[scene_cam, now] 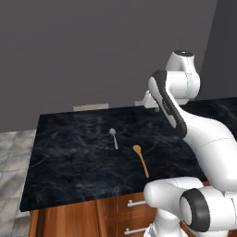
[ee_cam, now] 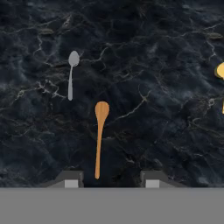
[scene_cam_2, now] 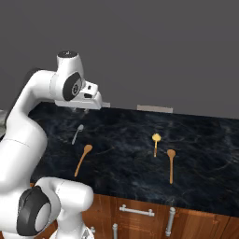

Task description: Organize the utensils by type. Pick up the wooden spoons from the counter and place them in the open cabinet. Then pick up the metallic utensils from the counter and place them in the open drawer.

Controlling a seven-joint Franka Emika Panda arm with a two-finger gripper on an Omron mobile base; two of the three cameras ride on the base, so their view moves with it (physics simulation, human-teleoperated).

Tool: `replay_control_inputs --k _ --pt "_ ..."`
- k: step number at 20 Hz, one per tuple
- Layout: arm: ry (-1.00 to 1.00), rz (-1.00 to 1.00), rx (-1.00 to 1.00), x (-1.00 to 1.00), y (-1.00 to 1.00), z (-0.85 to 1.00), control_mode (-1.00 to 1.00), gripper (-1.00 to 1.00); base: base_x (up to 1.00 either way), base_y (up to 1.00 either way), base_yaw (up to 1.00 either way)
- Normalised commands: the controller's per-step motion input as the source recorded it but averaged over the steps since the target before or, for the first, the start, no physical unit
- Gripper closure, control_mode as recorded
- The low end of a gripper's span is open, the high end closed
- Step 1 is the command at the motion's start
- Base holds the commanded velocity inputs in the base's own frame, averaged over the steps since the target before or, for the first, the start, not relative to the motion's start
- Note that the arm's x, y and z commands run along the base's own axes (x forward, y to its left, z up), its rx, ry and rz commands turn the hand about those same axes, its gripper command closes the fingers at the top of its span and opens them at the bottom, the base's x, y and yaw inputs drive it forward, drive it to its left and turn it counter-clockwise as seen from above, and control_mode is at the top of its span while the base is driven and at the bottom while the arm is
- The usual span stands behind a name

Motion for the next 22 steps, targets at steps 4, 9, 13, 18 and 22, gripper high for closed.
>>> replay_control_inputs --k 4,9,13,18,22 --pt "0.03 0.0 -0.01 0.0 -0.14 -0.13 -1.0 -1.0 0.0 0.0 0.0" --pt "0.1 -0.06 0.01 0.02 -0.47 -0.29 -1.0 -1.0 0.0 0.0 0.0" --pt "0.01 0.0 -0.01 0.15 -0.46 -0.2 -1.0 -1.0 0.0 0.0 0.0" --pt "0.0 0.0 -0.05 0.2 -0.49 -0.19 -1.0 -1.0 0.0 0.0 0.0" --pt "0.0 0.0 -0.02 0.12 -0.67 -0.29 -1.0 -1.0 0.0 0.0 0.0"
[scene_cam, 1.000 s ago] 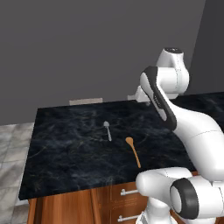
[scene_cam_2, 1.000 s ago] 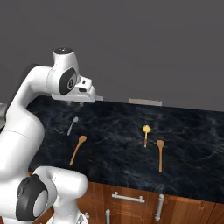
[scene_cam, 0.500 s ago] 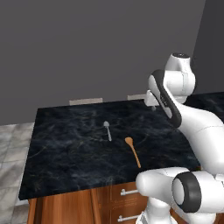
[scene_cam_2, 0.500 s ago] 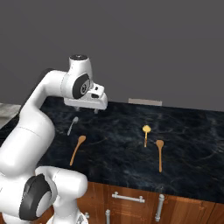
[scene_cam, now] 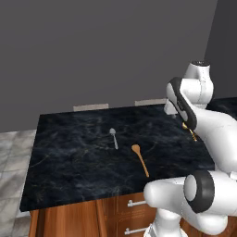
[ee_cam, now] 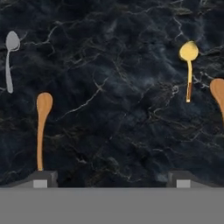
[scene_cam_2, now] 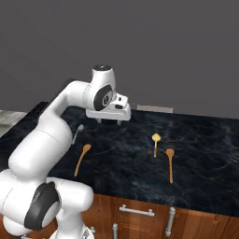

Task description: Organize the utensils by type. Pick up the wooden spoons from the counter and place them in the open cabinet. Then pick up the metallic utensils from the counter and place them in the open drawer.

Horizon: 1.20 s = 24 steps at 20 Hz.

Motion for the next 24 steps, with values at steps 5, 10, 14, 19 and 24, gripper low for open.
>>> replay_control_inputs --k 5,10,14,19,24 --pt "0.11 -0.01 -0.05 0.06 -0.57 -0.48 -1.0 -1.0 0.0 0.0 0.0" --pt "0.21 -0.01 0.0 0.2 -0.73 -0.46 -1.0 -1.0 0.0 0.0 0.0" --pt "0.05 0.0 0.0 0.21 -0.65 -0.37 -1.0 -1.0 0.0 0.0 0.0" --pt "0.0 0.0 0.01 0.39 -0.54 -0.32 -1.0 -1.0 0.0 0.0 0.0" --pt "0.0 0.0 0.08 0.49 -0.56 -0.33 -1.0 -1.0 0.0 0.0 0.0"
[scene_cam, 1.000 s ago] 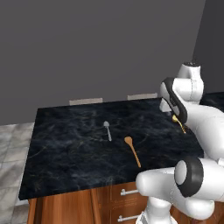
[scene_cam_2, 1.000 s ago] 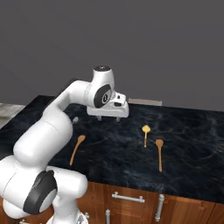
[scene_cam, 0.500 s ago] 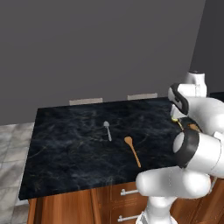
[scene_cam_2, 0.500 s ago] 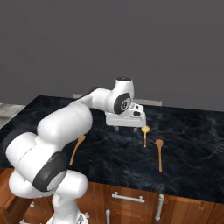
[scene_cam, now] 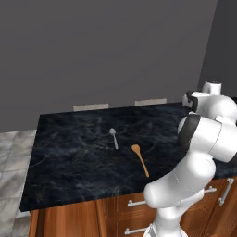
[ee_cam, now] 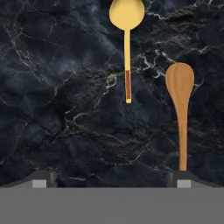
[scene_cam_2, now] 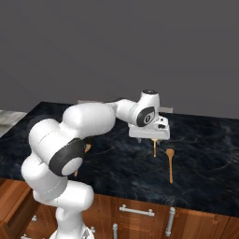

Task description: Organize the utensils by type. Pick up the wooden spoons from the counter and place them in the open cabinet. Then pick up the metallic utensils from the counter and place them in the open drawer.

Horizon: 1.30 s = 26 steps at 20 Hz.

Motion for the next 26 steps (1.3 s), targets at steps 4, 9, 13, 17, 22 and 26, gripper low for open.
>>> replay_control_inputs --k 4,9,13,17,22,26 --pt "-0.01 0.0 0.17 0.38 -0.58 -0.44 -1.0 -1.0 0.0 0.0 0.0" --pt "-0.01 0.0 0.18 0.17 -0.66 -0.3 -1.0 -1.0 0.0 0.0 0.0" --pt "0.0 0.0 0.05 0.29 -0.46 -0.04 -1.0 -1.0 0.0 0.0 0.0" --pt "0.0 0.0 0.0 0.2 -0.35 -0.15 -1.0 -1.0 0.0 0.0 0.0" --pt "0.0 0.0 0.0 0.02 -0.16 -0.39 -1.0 -1.0 0.0 0.0 0.0" --pt "0.0 0.0 0.0 0.0 -0.16 -0.43 -1.0 -1.0 0.0 0.0 0.0"
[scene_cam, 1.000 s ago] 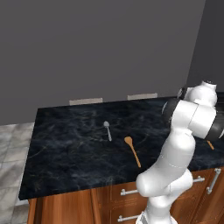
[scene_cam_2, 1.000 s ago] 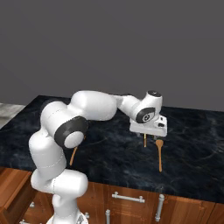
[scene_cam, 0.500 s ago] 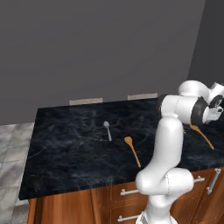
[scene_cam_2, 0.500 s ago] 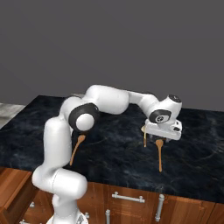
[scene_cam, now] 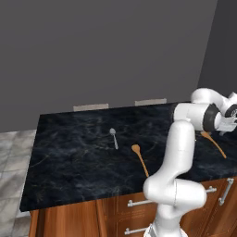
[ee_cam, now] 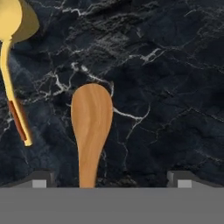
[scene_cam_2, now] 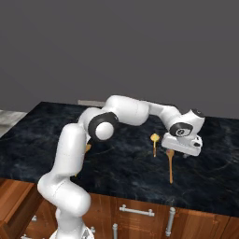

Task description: Organize the utensils by type. Pick up the wooden spoons from the counter and place them in the open cabinet. Then pick up the metallic utensils from the counter and place them in the open drawer.

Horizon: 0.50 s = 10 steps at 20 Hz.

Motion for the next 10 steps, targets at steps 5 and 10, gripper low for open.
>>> replay_control_inputs --k 5,10 --pt "-0.05 0.0 -0.02 -0.06 -0.01 -0.37 -1.0 -1.0 0.0 0.0 0.0" --pt "-0.08 0.0 -0.17 -0.22 0.15 -0.33 -1.0 -1.0 0.0 0.0 0.0"
